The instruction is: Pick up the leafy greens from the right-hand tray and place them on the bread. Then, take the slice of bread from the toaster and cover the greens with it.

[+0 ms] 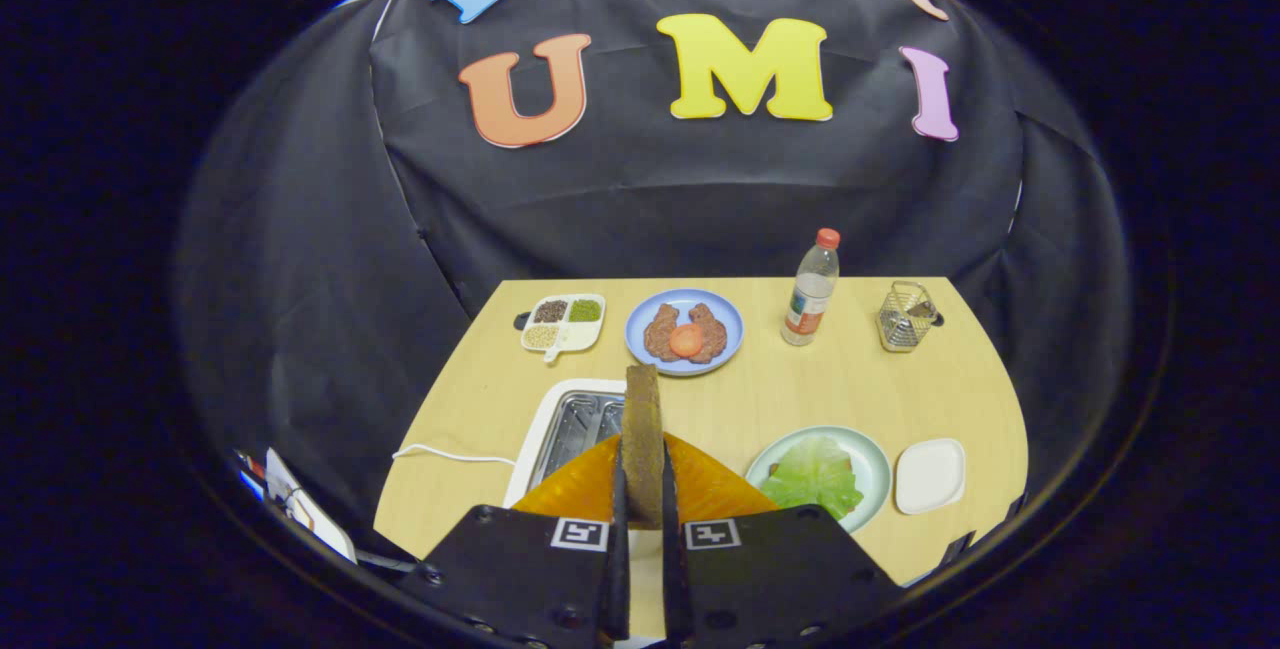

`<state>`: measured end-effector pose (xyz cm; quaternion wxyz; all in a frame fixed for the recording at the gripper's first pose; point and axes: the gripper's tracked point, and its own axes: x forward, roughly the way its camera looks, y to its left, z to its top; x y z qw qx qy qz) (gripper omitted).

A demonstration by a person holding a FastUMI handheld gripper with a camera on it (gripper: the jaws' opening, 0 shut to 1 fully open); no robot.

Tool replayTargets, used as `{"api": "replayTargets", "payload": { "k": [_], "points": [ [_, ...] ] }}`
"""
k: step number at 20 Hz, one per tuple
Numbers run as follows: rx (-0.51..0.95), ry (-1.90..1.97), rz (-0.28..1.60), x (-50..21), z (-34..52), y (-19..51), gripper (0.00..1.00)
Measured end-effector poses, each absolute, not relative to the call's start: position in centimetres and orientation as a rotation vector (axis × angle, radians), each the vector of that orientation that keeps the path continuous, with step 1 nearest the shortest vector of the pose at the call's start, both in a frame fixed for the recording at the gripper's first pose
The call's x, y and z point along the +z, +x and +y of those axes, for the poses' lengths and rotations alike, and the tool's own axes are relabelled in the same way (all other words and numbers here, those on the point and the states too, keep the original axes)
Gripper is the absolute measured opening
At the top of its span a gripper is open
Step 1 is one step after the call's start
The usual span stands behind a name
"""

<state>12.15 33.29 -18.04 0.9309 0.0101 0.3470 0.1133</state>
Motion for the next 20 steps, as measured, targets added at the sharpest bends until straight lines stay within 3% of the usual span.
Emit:
{"api": "replayTargets", "payload": {
  "k": [8, 20],
  "points": [
    [0.124, 0.039, 0.797, -22.9, 25.8, 13.5, 0.13],
    [0.068, 0.125, 0.9, -31.8, 21.6, 16.1, 0.13]
  ]
}}
